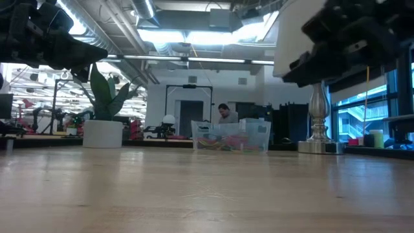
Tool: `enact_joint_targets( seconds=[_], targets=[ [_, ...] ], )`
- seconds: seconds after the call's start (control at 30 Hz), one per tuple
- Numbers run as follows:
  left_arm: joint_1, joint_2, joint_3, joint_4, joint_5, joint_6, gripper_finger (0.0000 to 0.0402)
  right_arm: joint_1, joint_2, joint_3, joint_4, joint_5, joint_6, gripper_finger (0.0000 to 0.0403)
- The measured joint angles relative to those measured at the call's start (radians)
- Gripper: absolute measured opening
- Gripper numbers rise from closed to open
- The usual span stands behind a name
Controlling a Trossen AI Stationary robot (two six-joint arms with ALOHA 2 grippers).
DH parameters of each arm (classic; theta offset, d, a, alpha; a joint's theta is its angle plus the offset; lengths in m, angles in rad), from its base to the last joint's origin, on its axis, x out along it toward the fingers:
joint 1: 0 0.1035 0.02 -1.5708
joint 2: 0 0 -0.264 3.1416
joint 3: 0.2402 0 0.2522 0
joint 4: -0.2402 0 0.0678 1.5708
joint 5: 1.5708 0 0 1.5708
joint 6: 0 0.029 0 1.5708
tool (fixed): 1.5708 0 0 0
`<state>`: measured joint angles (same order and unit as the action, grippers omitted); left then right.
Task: Pick and place rubber bands into bin
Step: Return to Home Position
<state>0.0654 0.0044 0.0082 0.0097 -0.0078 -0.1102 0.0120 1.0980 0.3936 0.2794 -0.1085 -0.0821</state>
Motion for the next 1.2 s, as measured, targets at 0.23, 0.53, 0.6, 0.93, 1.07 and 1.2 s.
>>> enact_joint_targets(
  seconds=[0.23, 0.53, 0.6, 0.93, 1.07, 1.2],
  targets=[
    [0.0, 0.0, 0.0, 0.0, 0.0, 0.0, 0.0006, 0.0, -0.167, -0.146, 0.12, -0.007, 0.05, 0.0004],
    [0.0, 0.0, 0.0, 0.0, 0.0, 0.0, 0.0006, 0.0, -0.398, -0.24, 0.098, -0.007, 0.107, 0.0003],
    [0.0, 0.0, 0.0, 0.0, 0.0, 0.0, 0.0006, 0.0, -0.439, -0.252, 0.088, -0.007, 0.108, 0.0002],
    [0.0, 0.0, 0.0, 0.0, 0.0, 0.0, 0.0006, 0.0, -0.617, -0.305, 0.063, 0.007, 0.237, 0.0002],
    [0.0, 0.0, 0.0, 0.0, 0.0, 0.0, 0.0006, 0.0, -0.7, -0.305, -0.038, 0.009, 0.24, 0.0002],
    [0.0, 0.0, 0.0, 0.0, 0.0, 0.0, 0.0006, 0.0, -0.801, -0.305, -0.18, 0.026, 0.262, 0.0001]
  ],
)
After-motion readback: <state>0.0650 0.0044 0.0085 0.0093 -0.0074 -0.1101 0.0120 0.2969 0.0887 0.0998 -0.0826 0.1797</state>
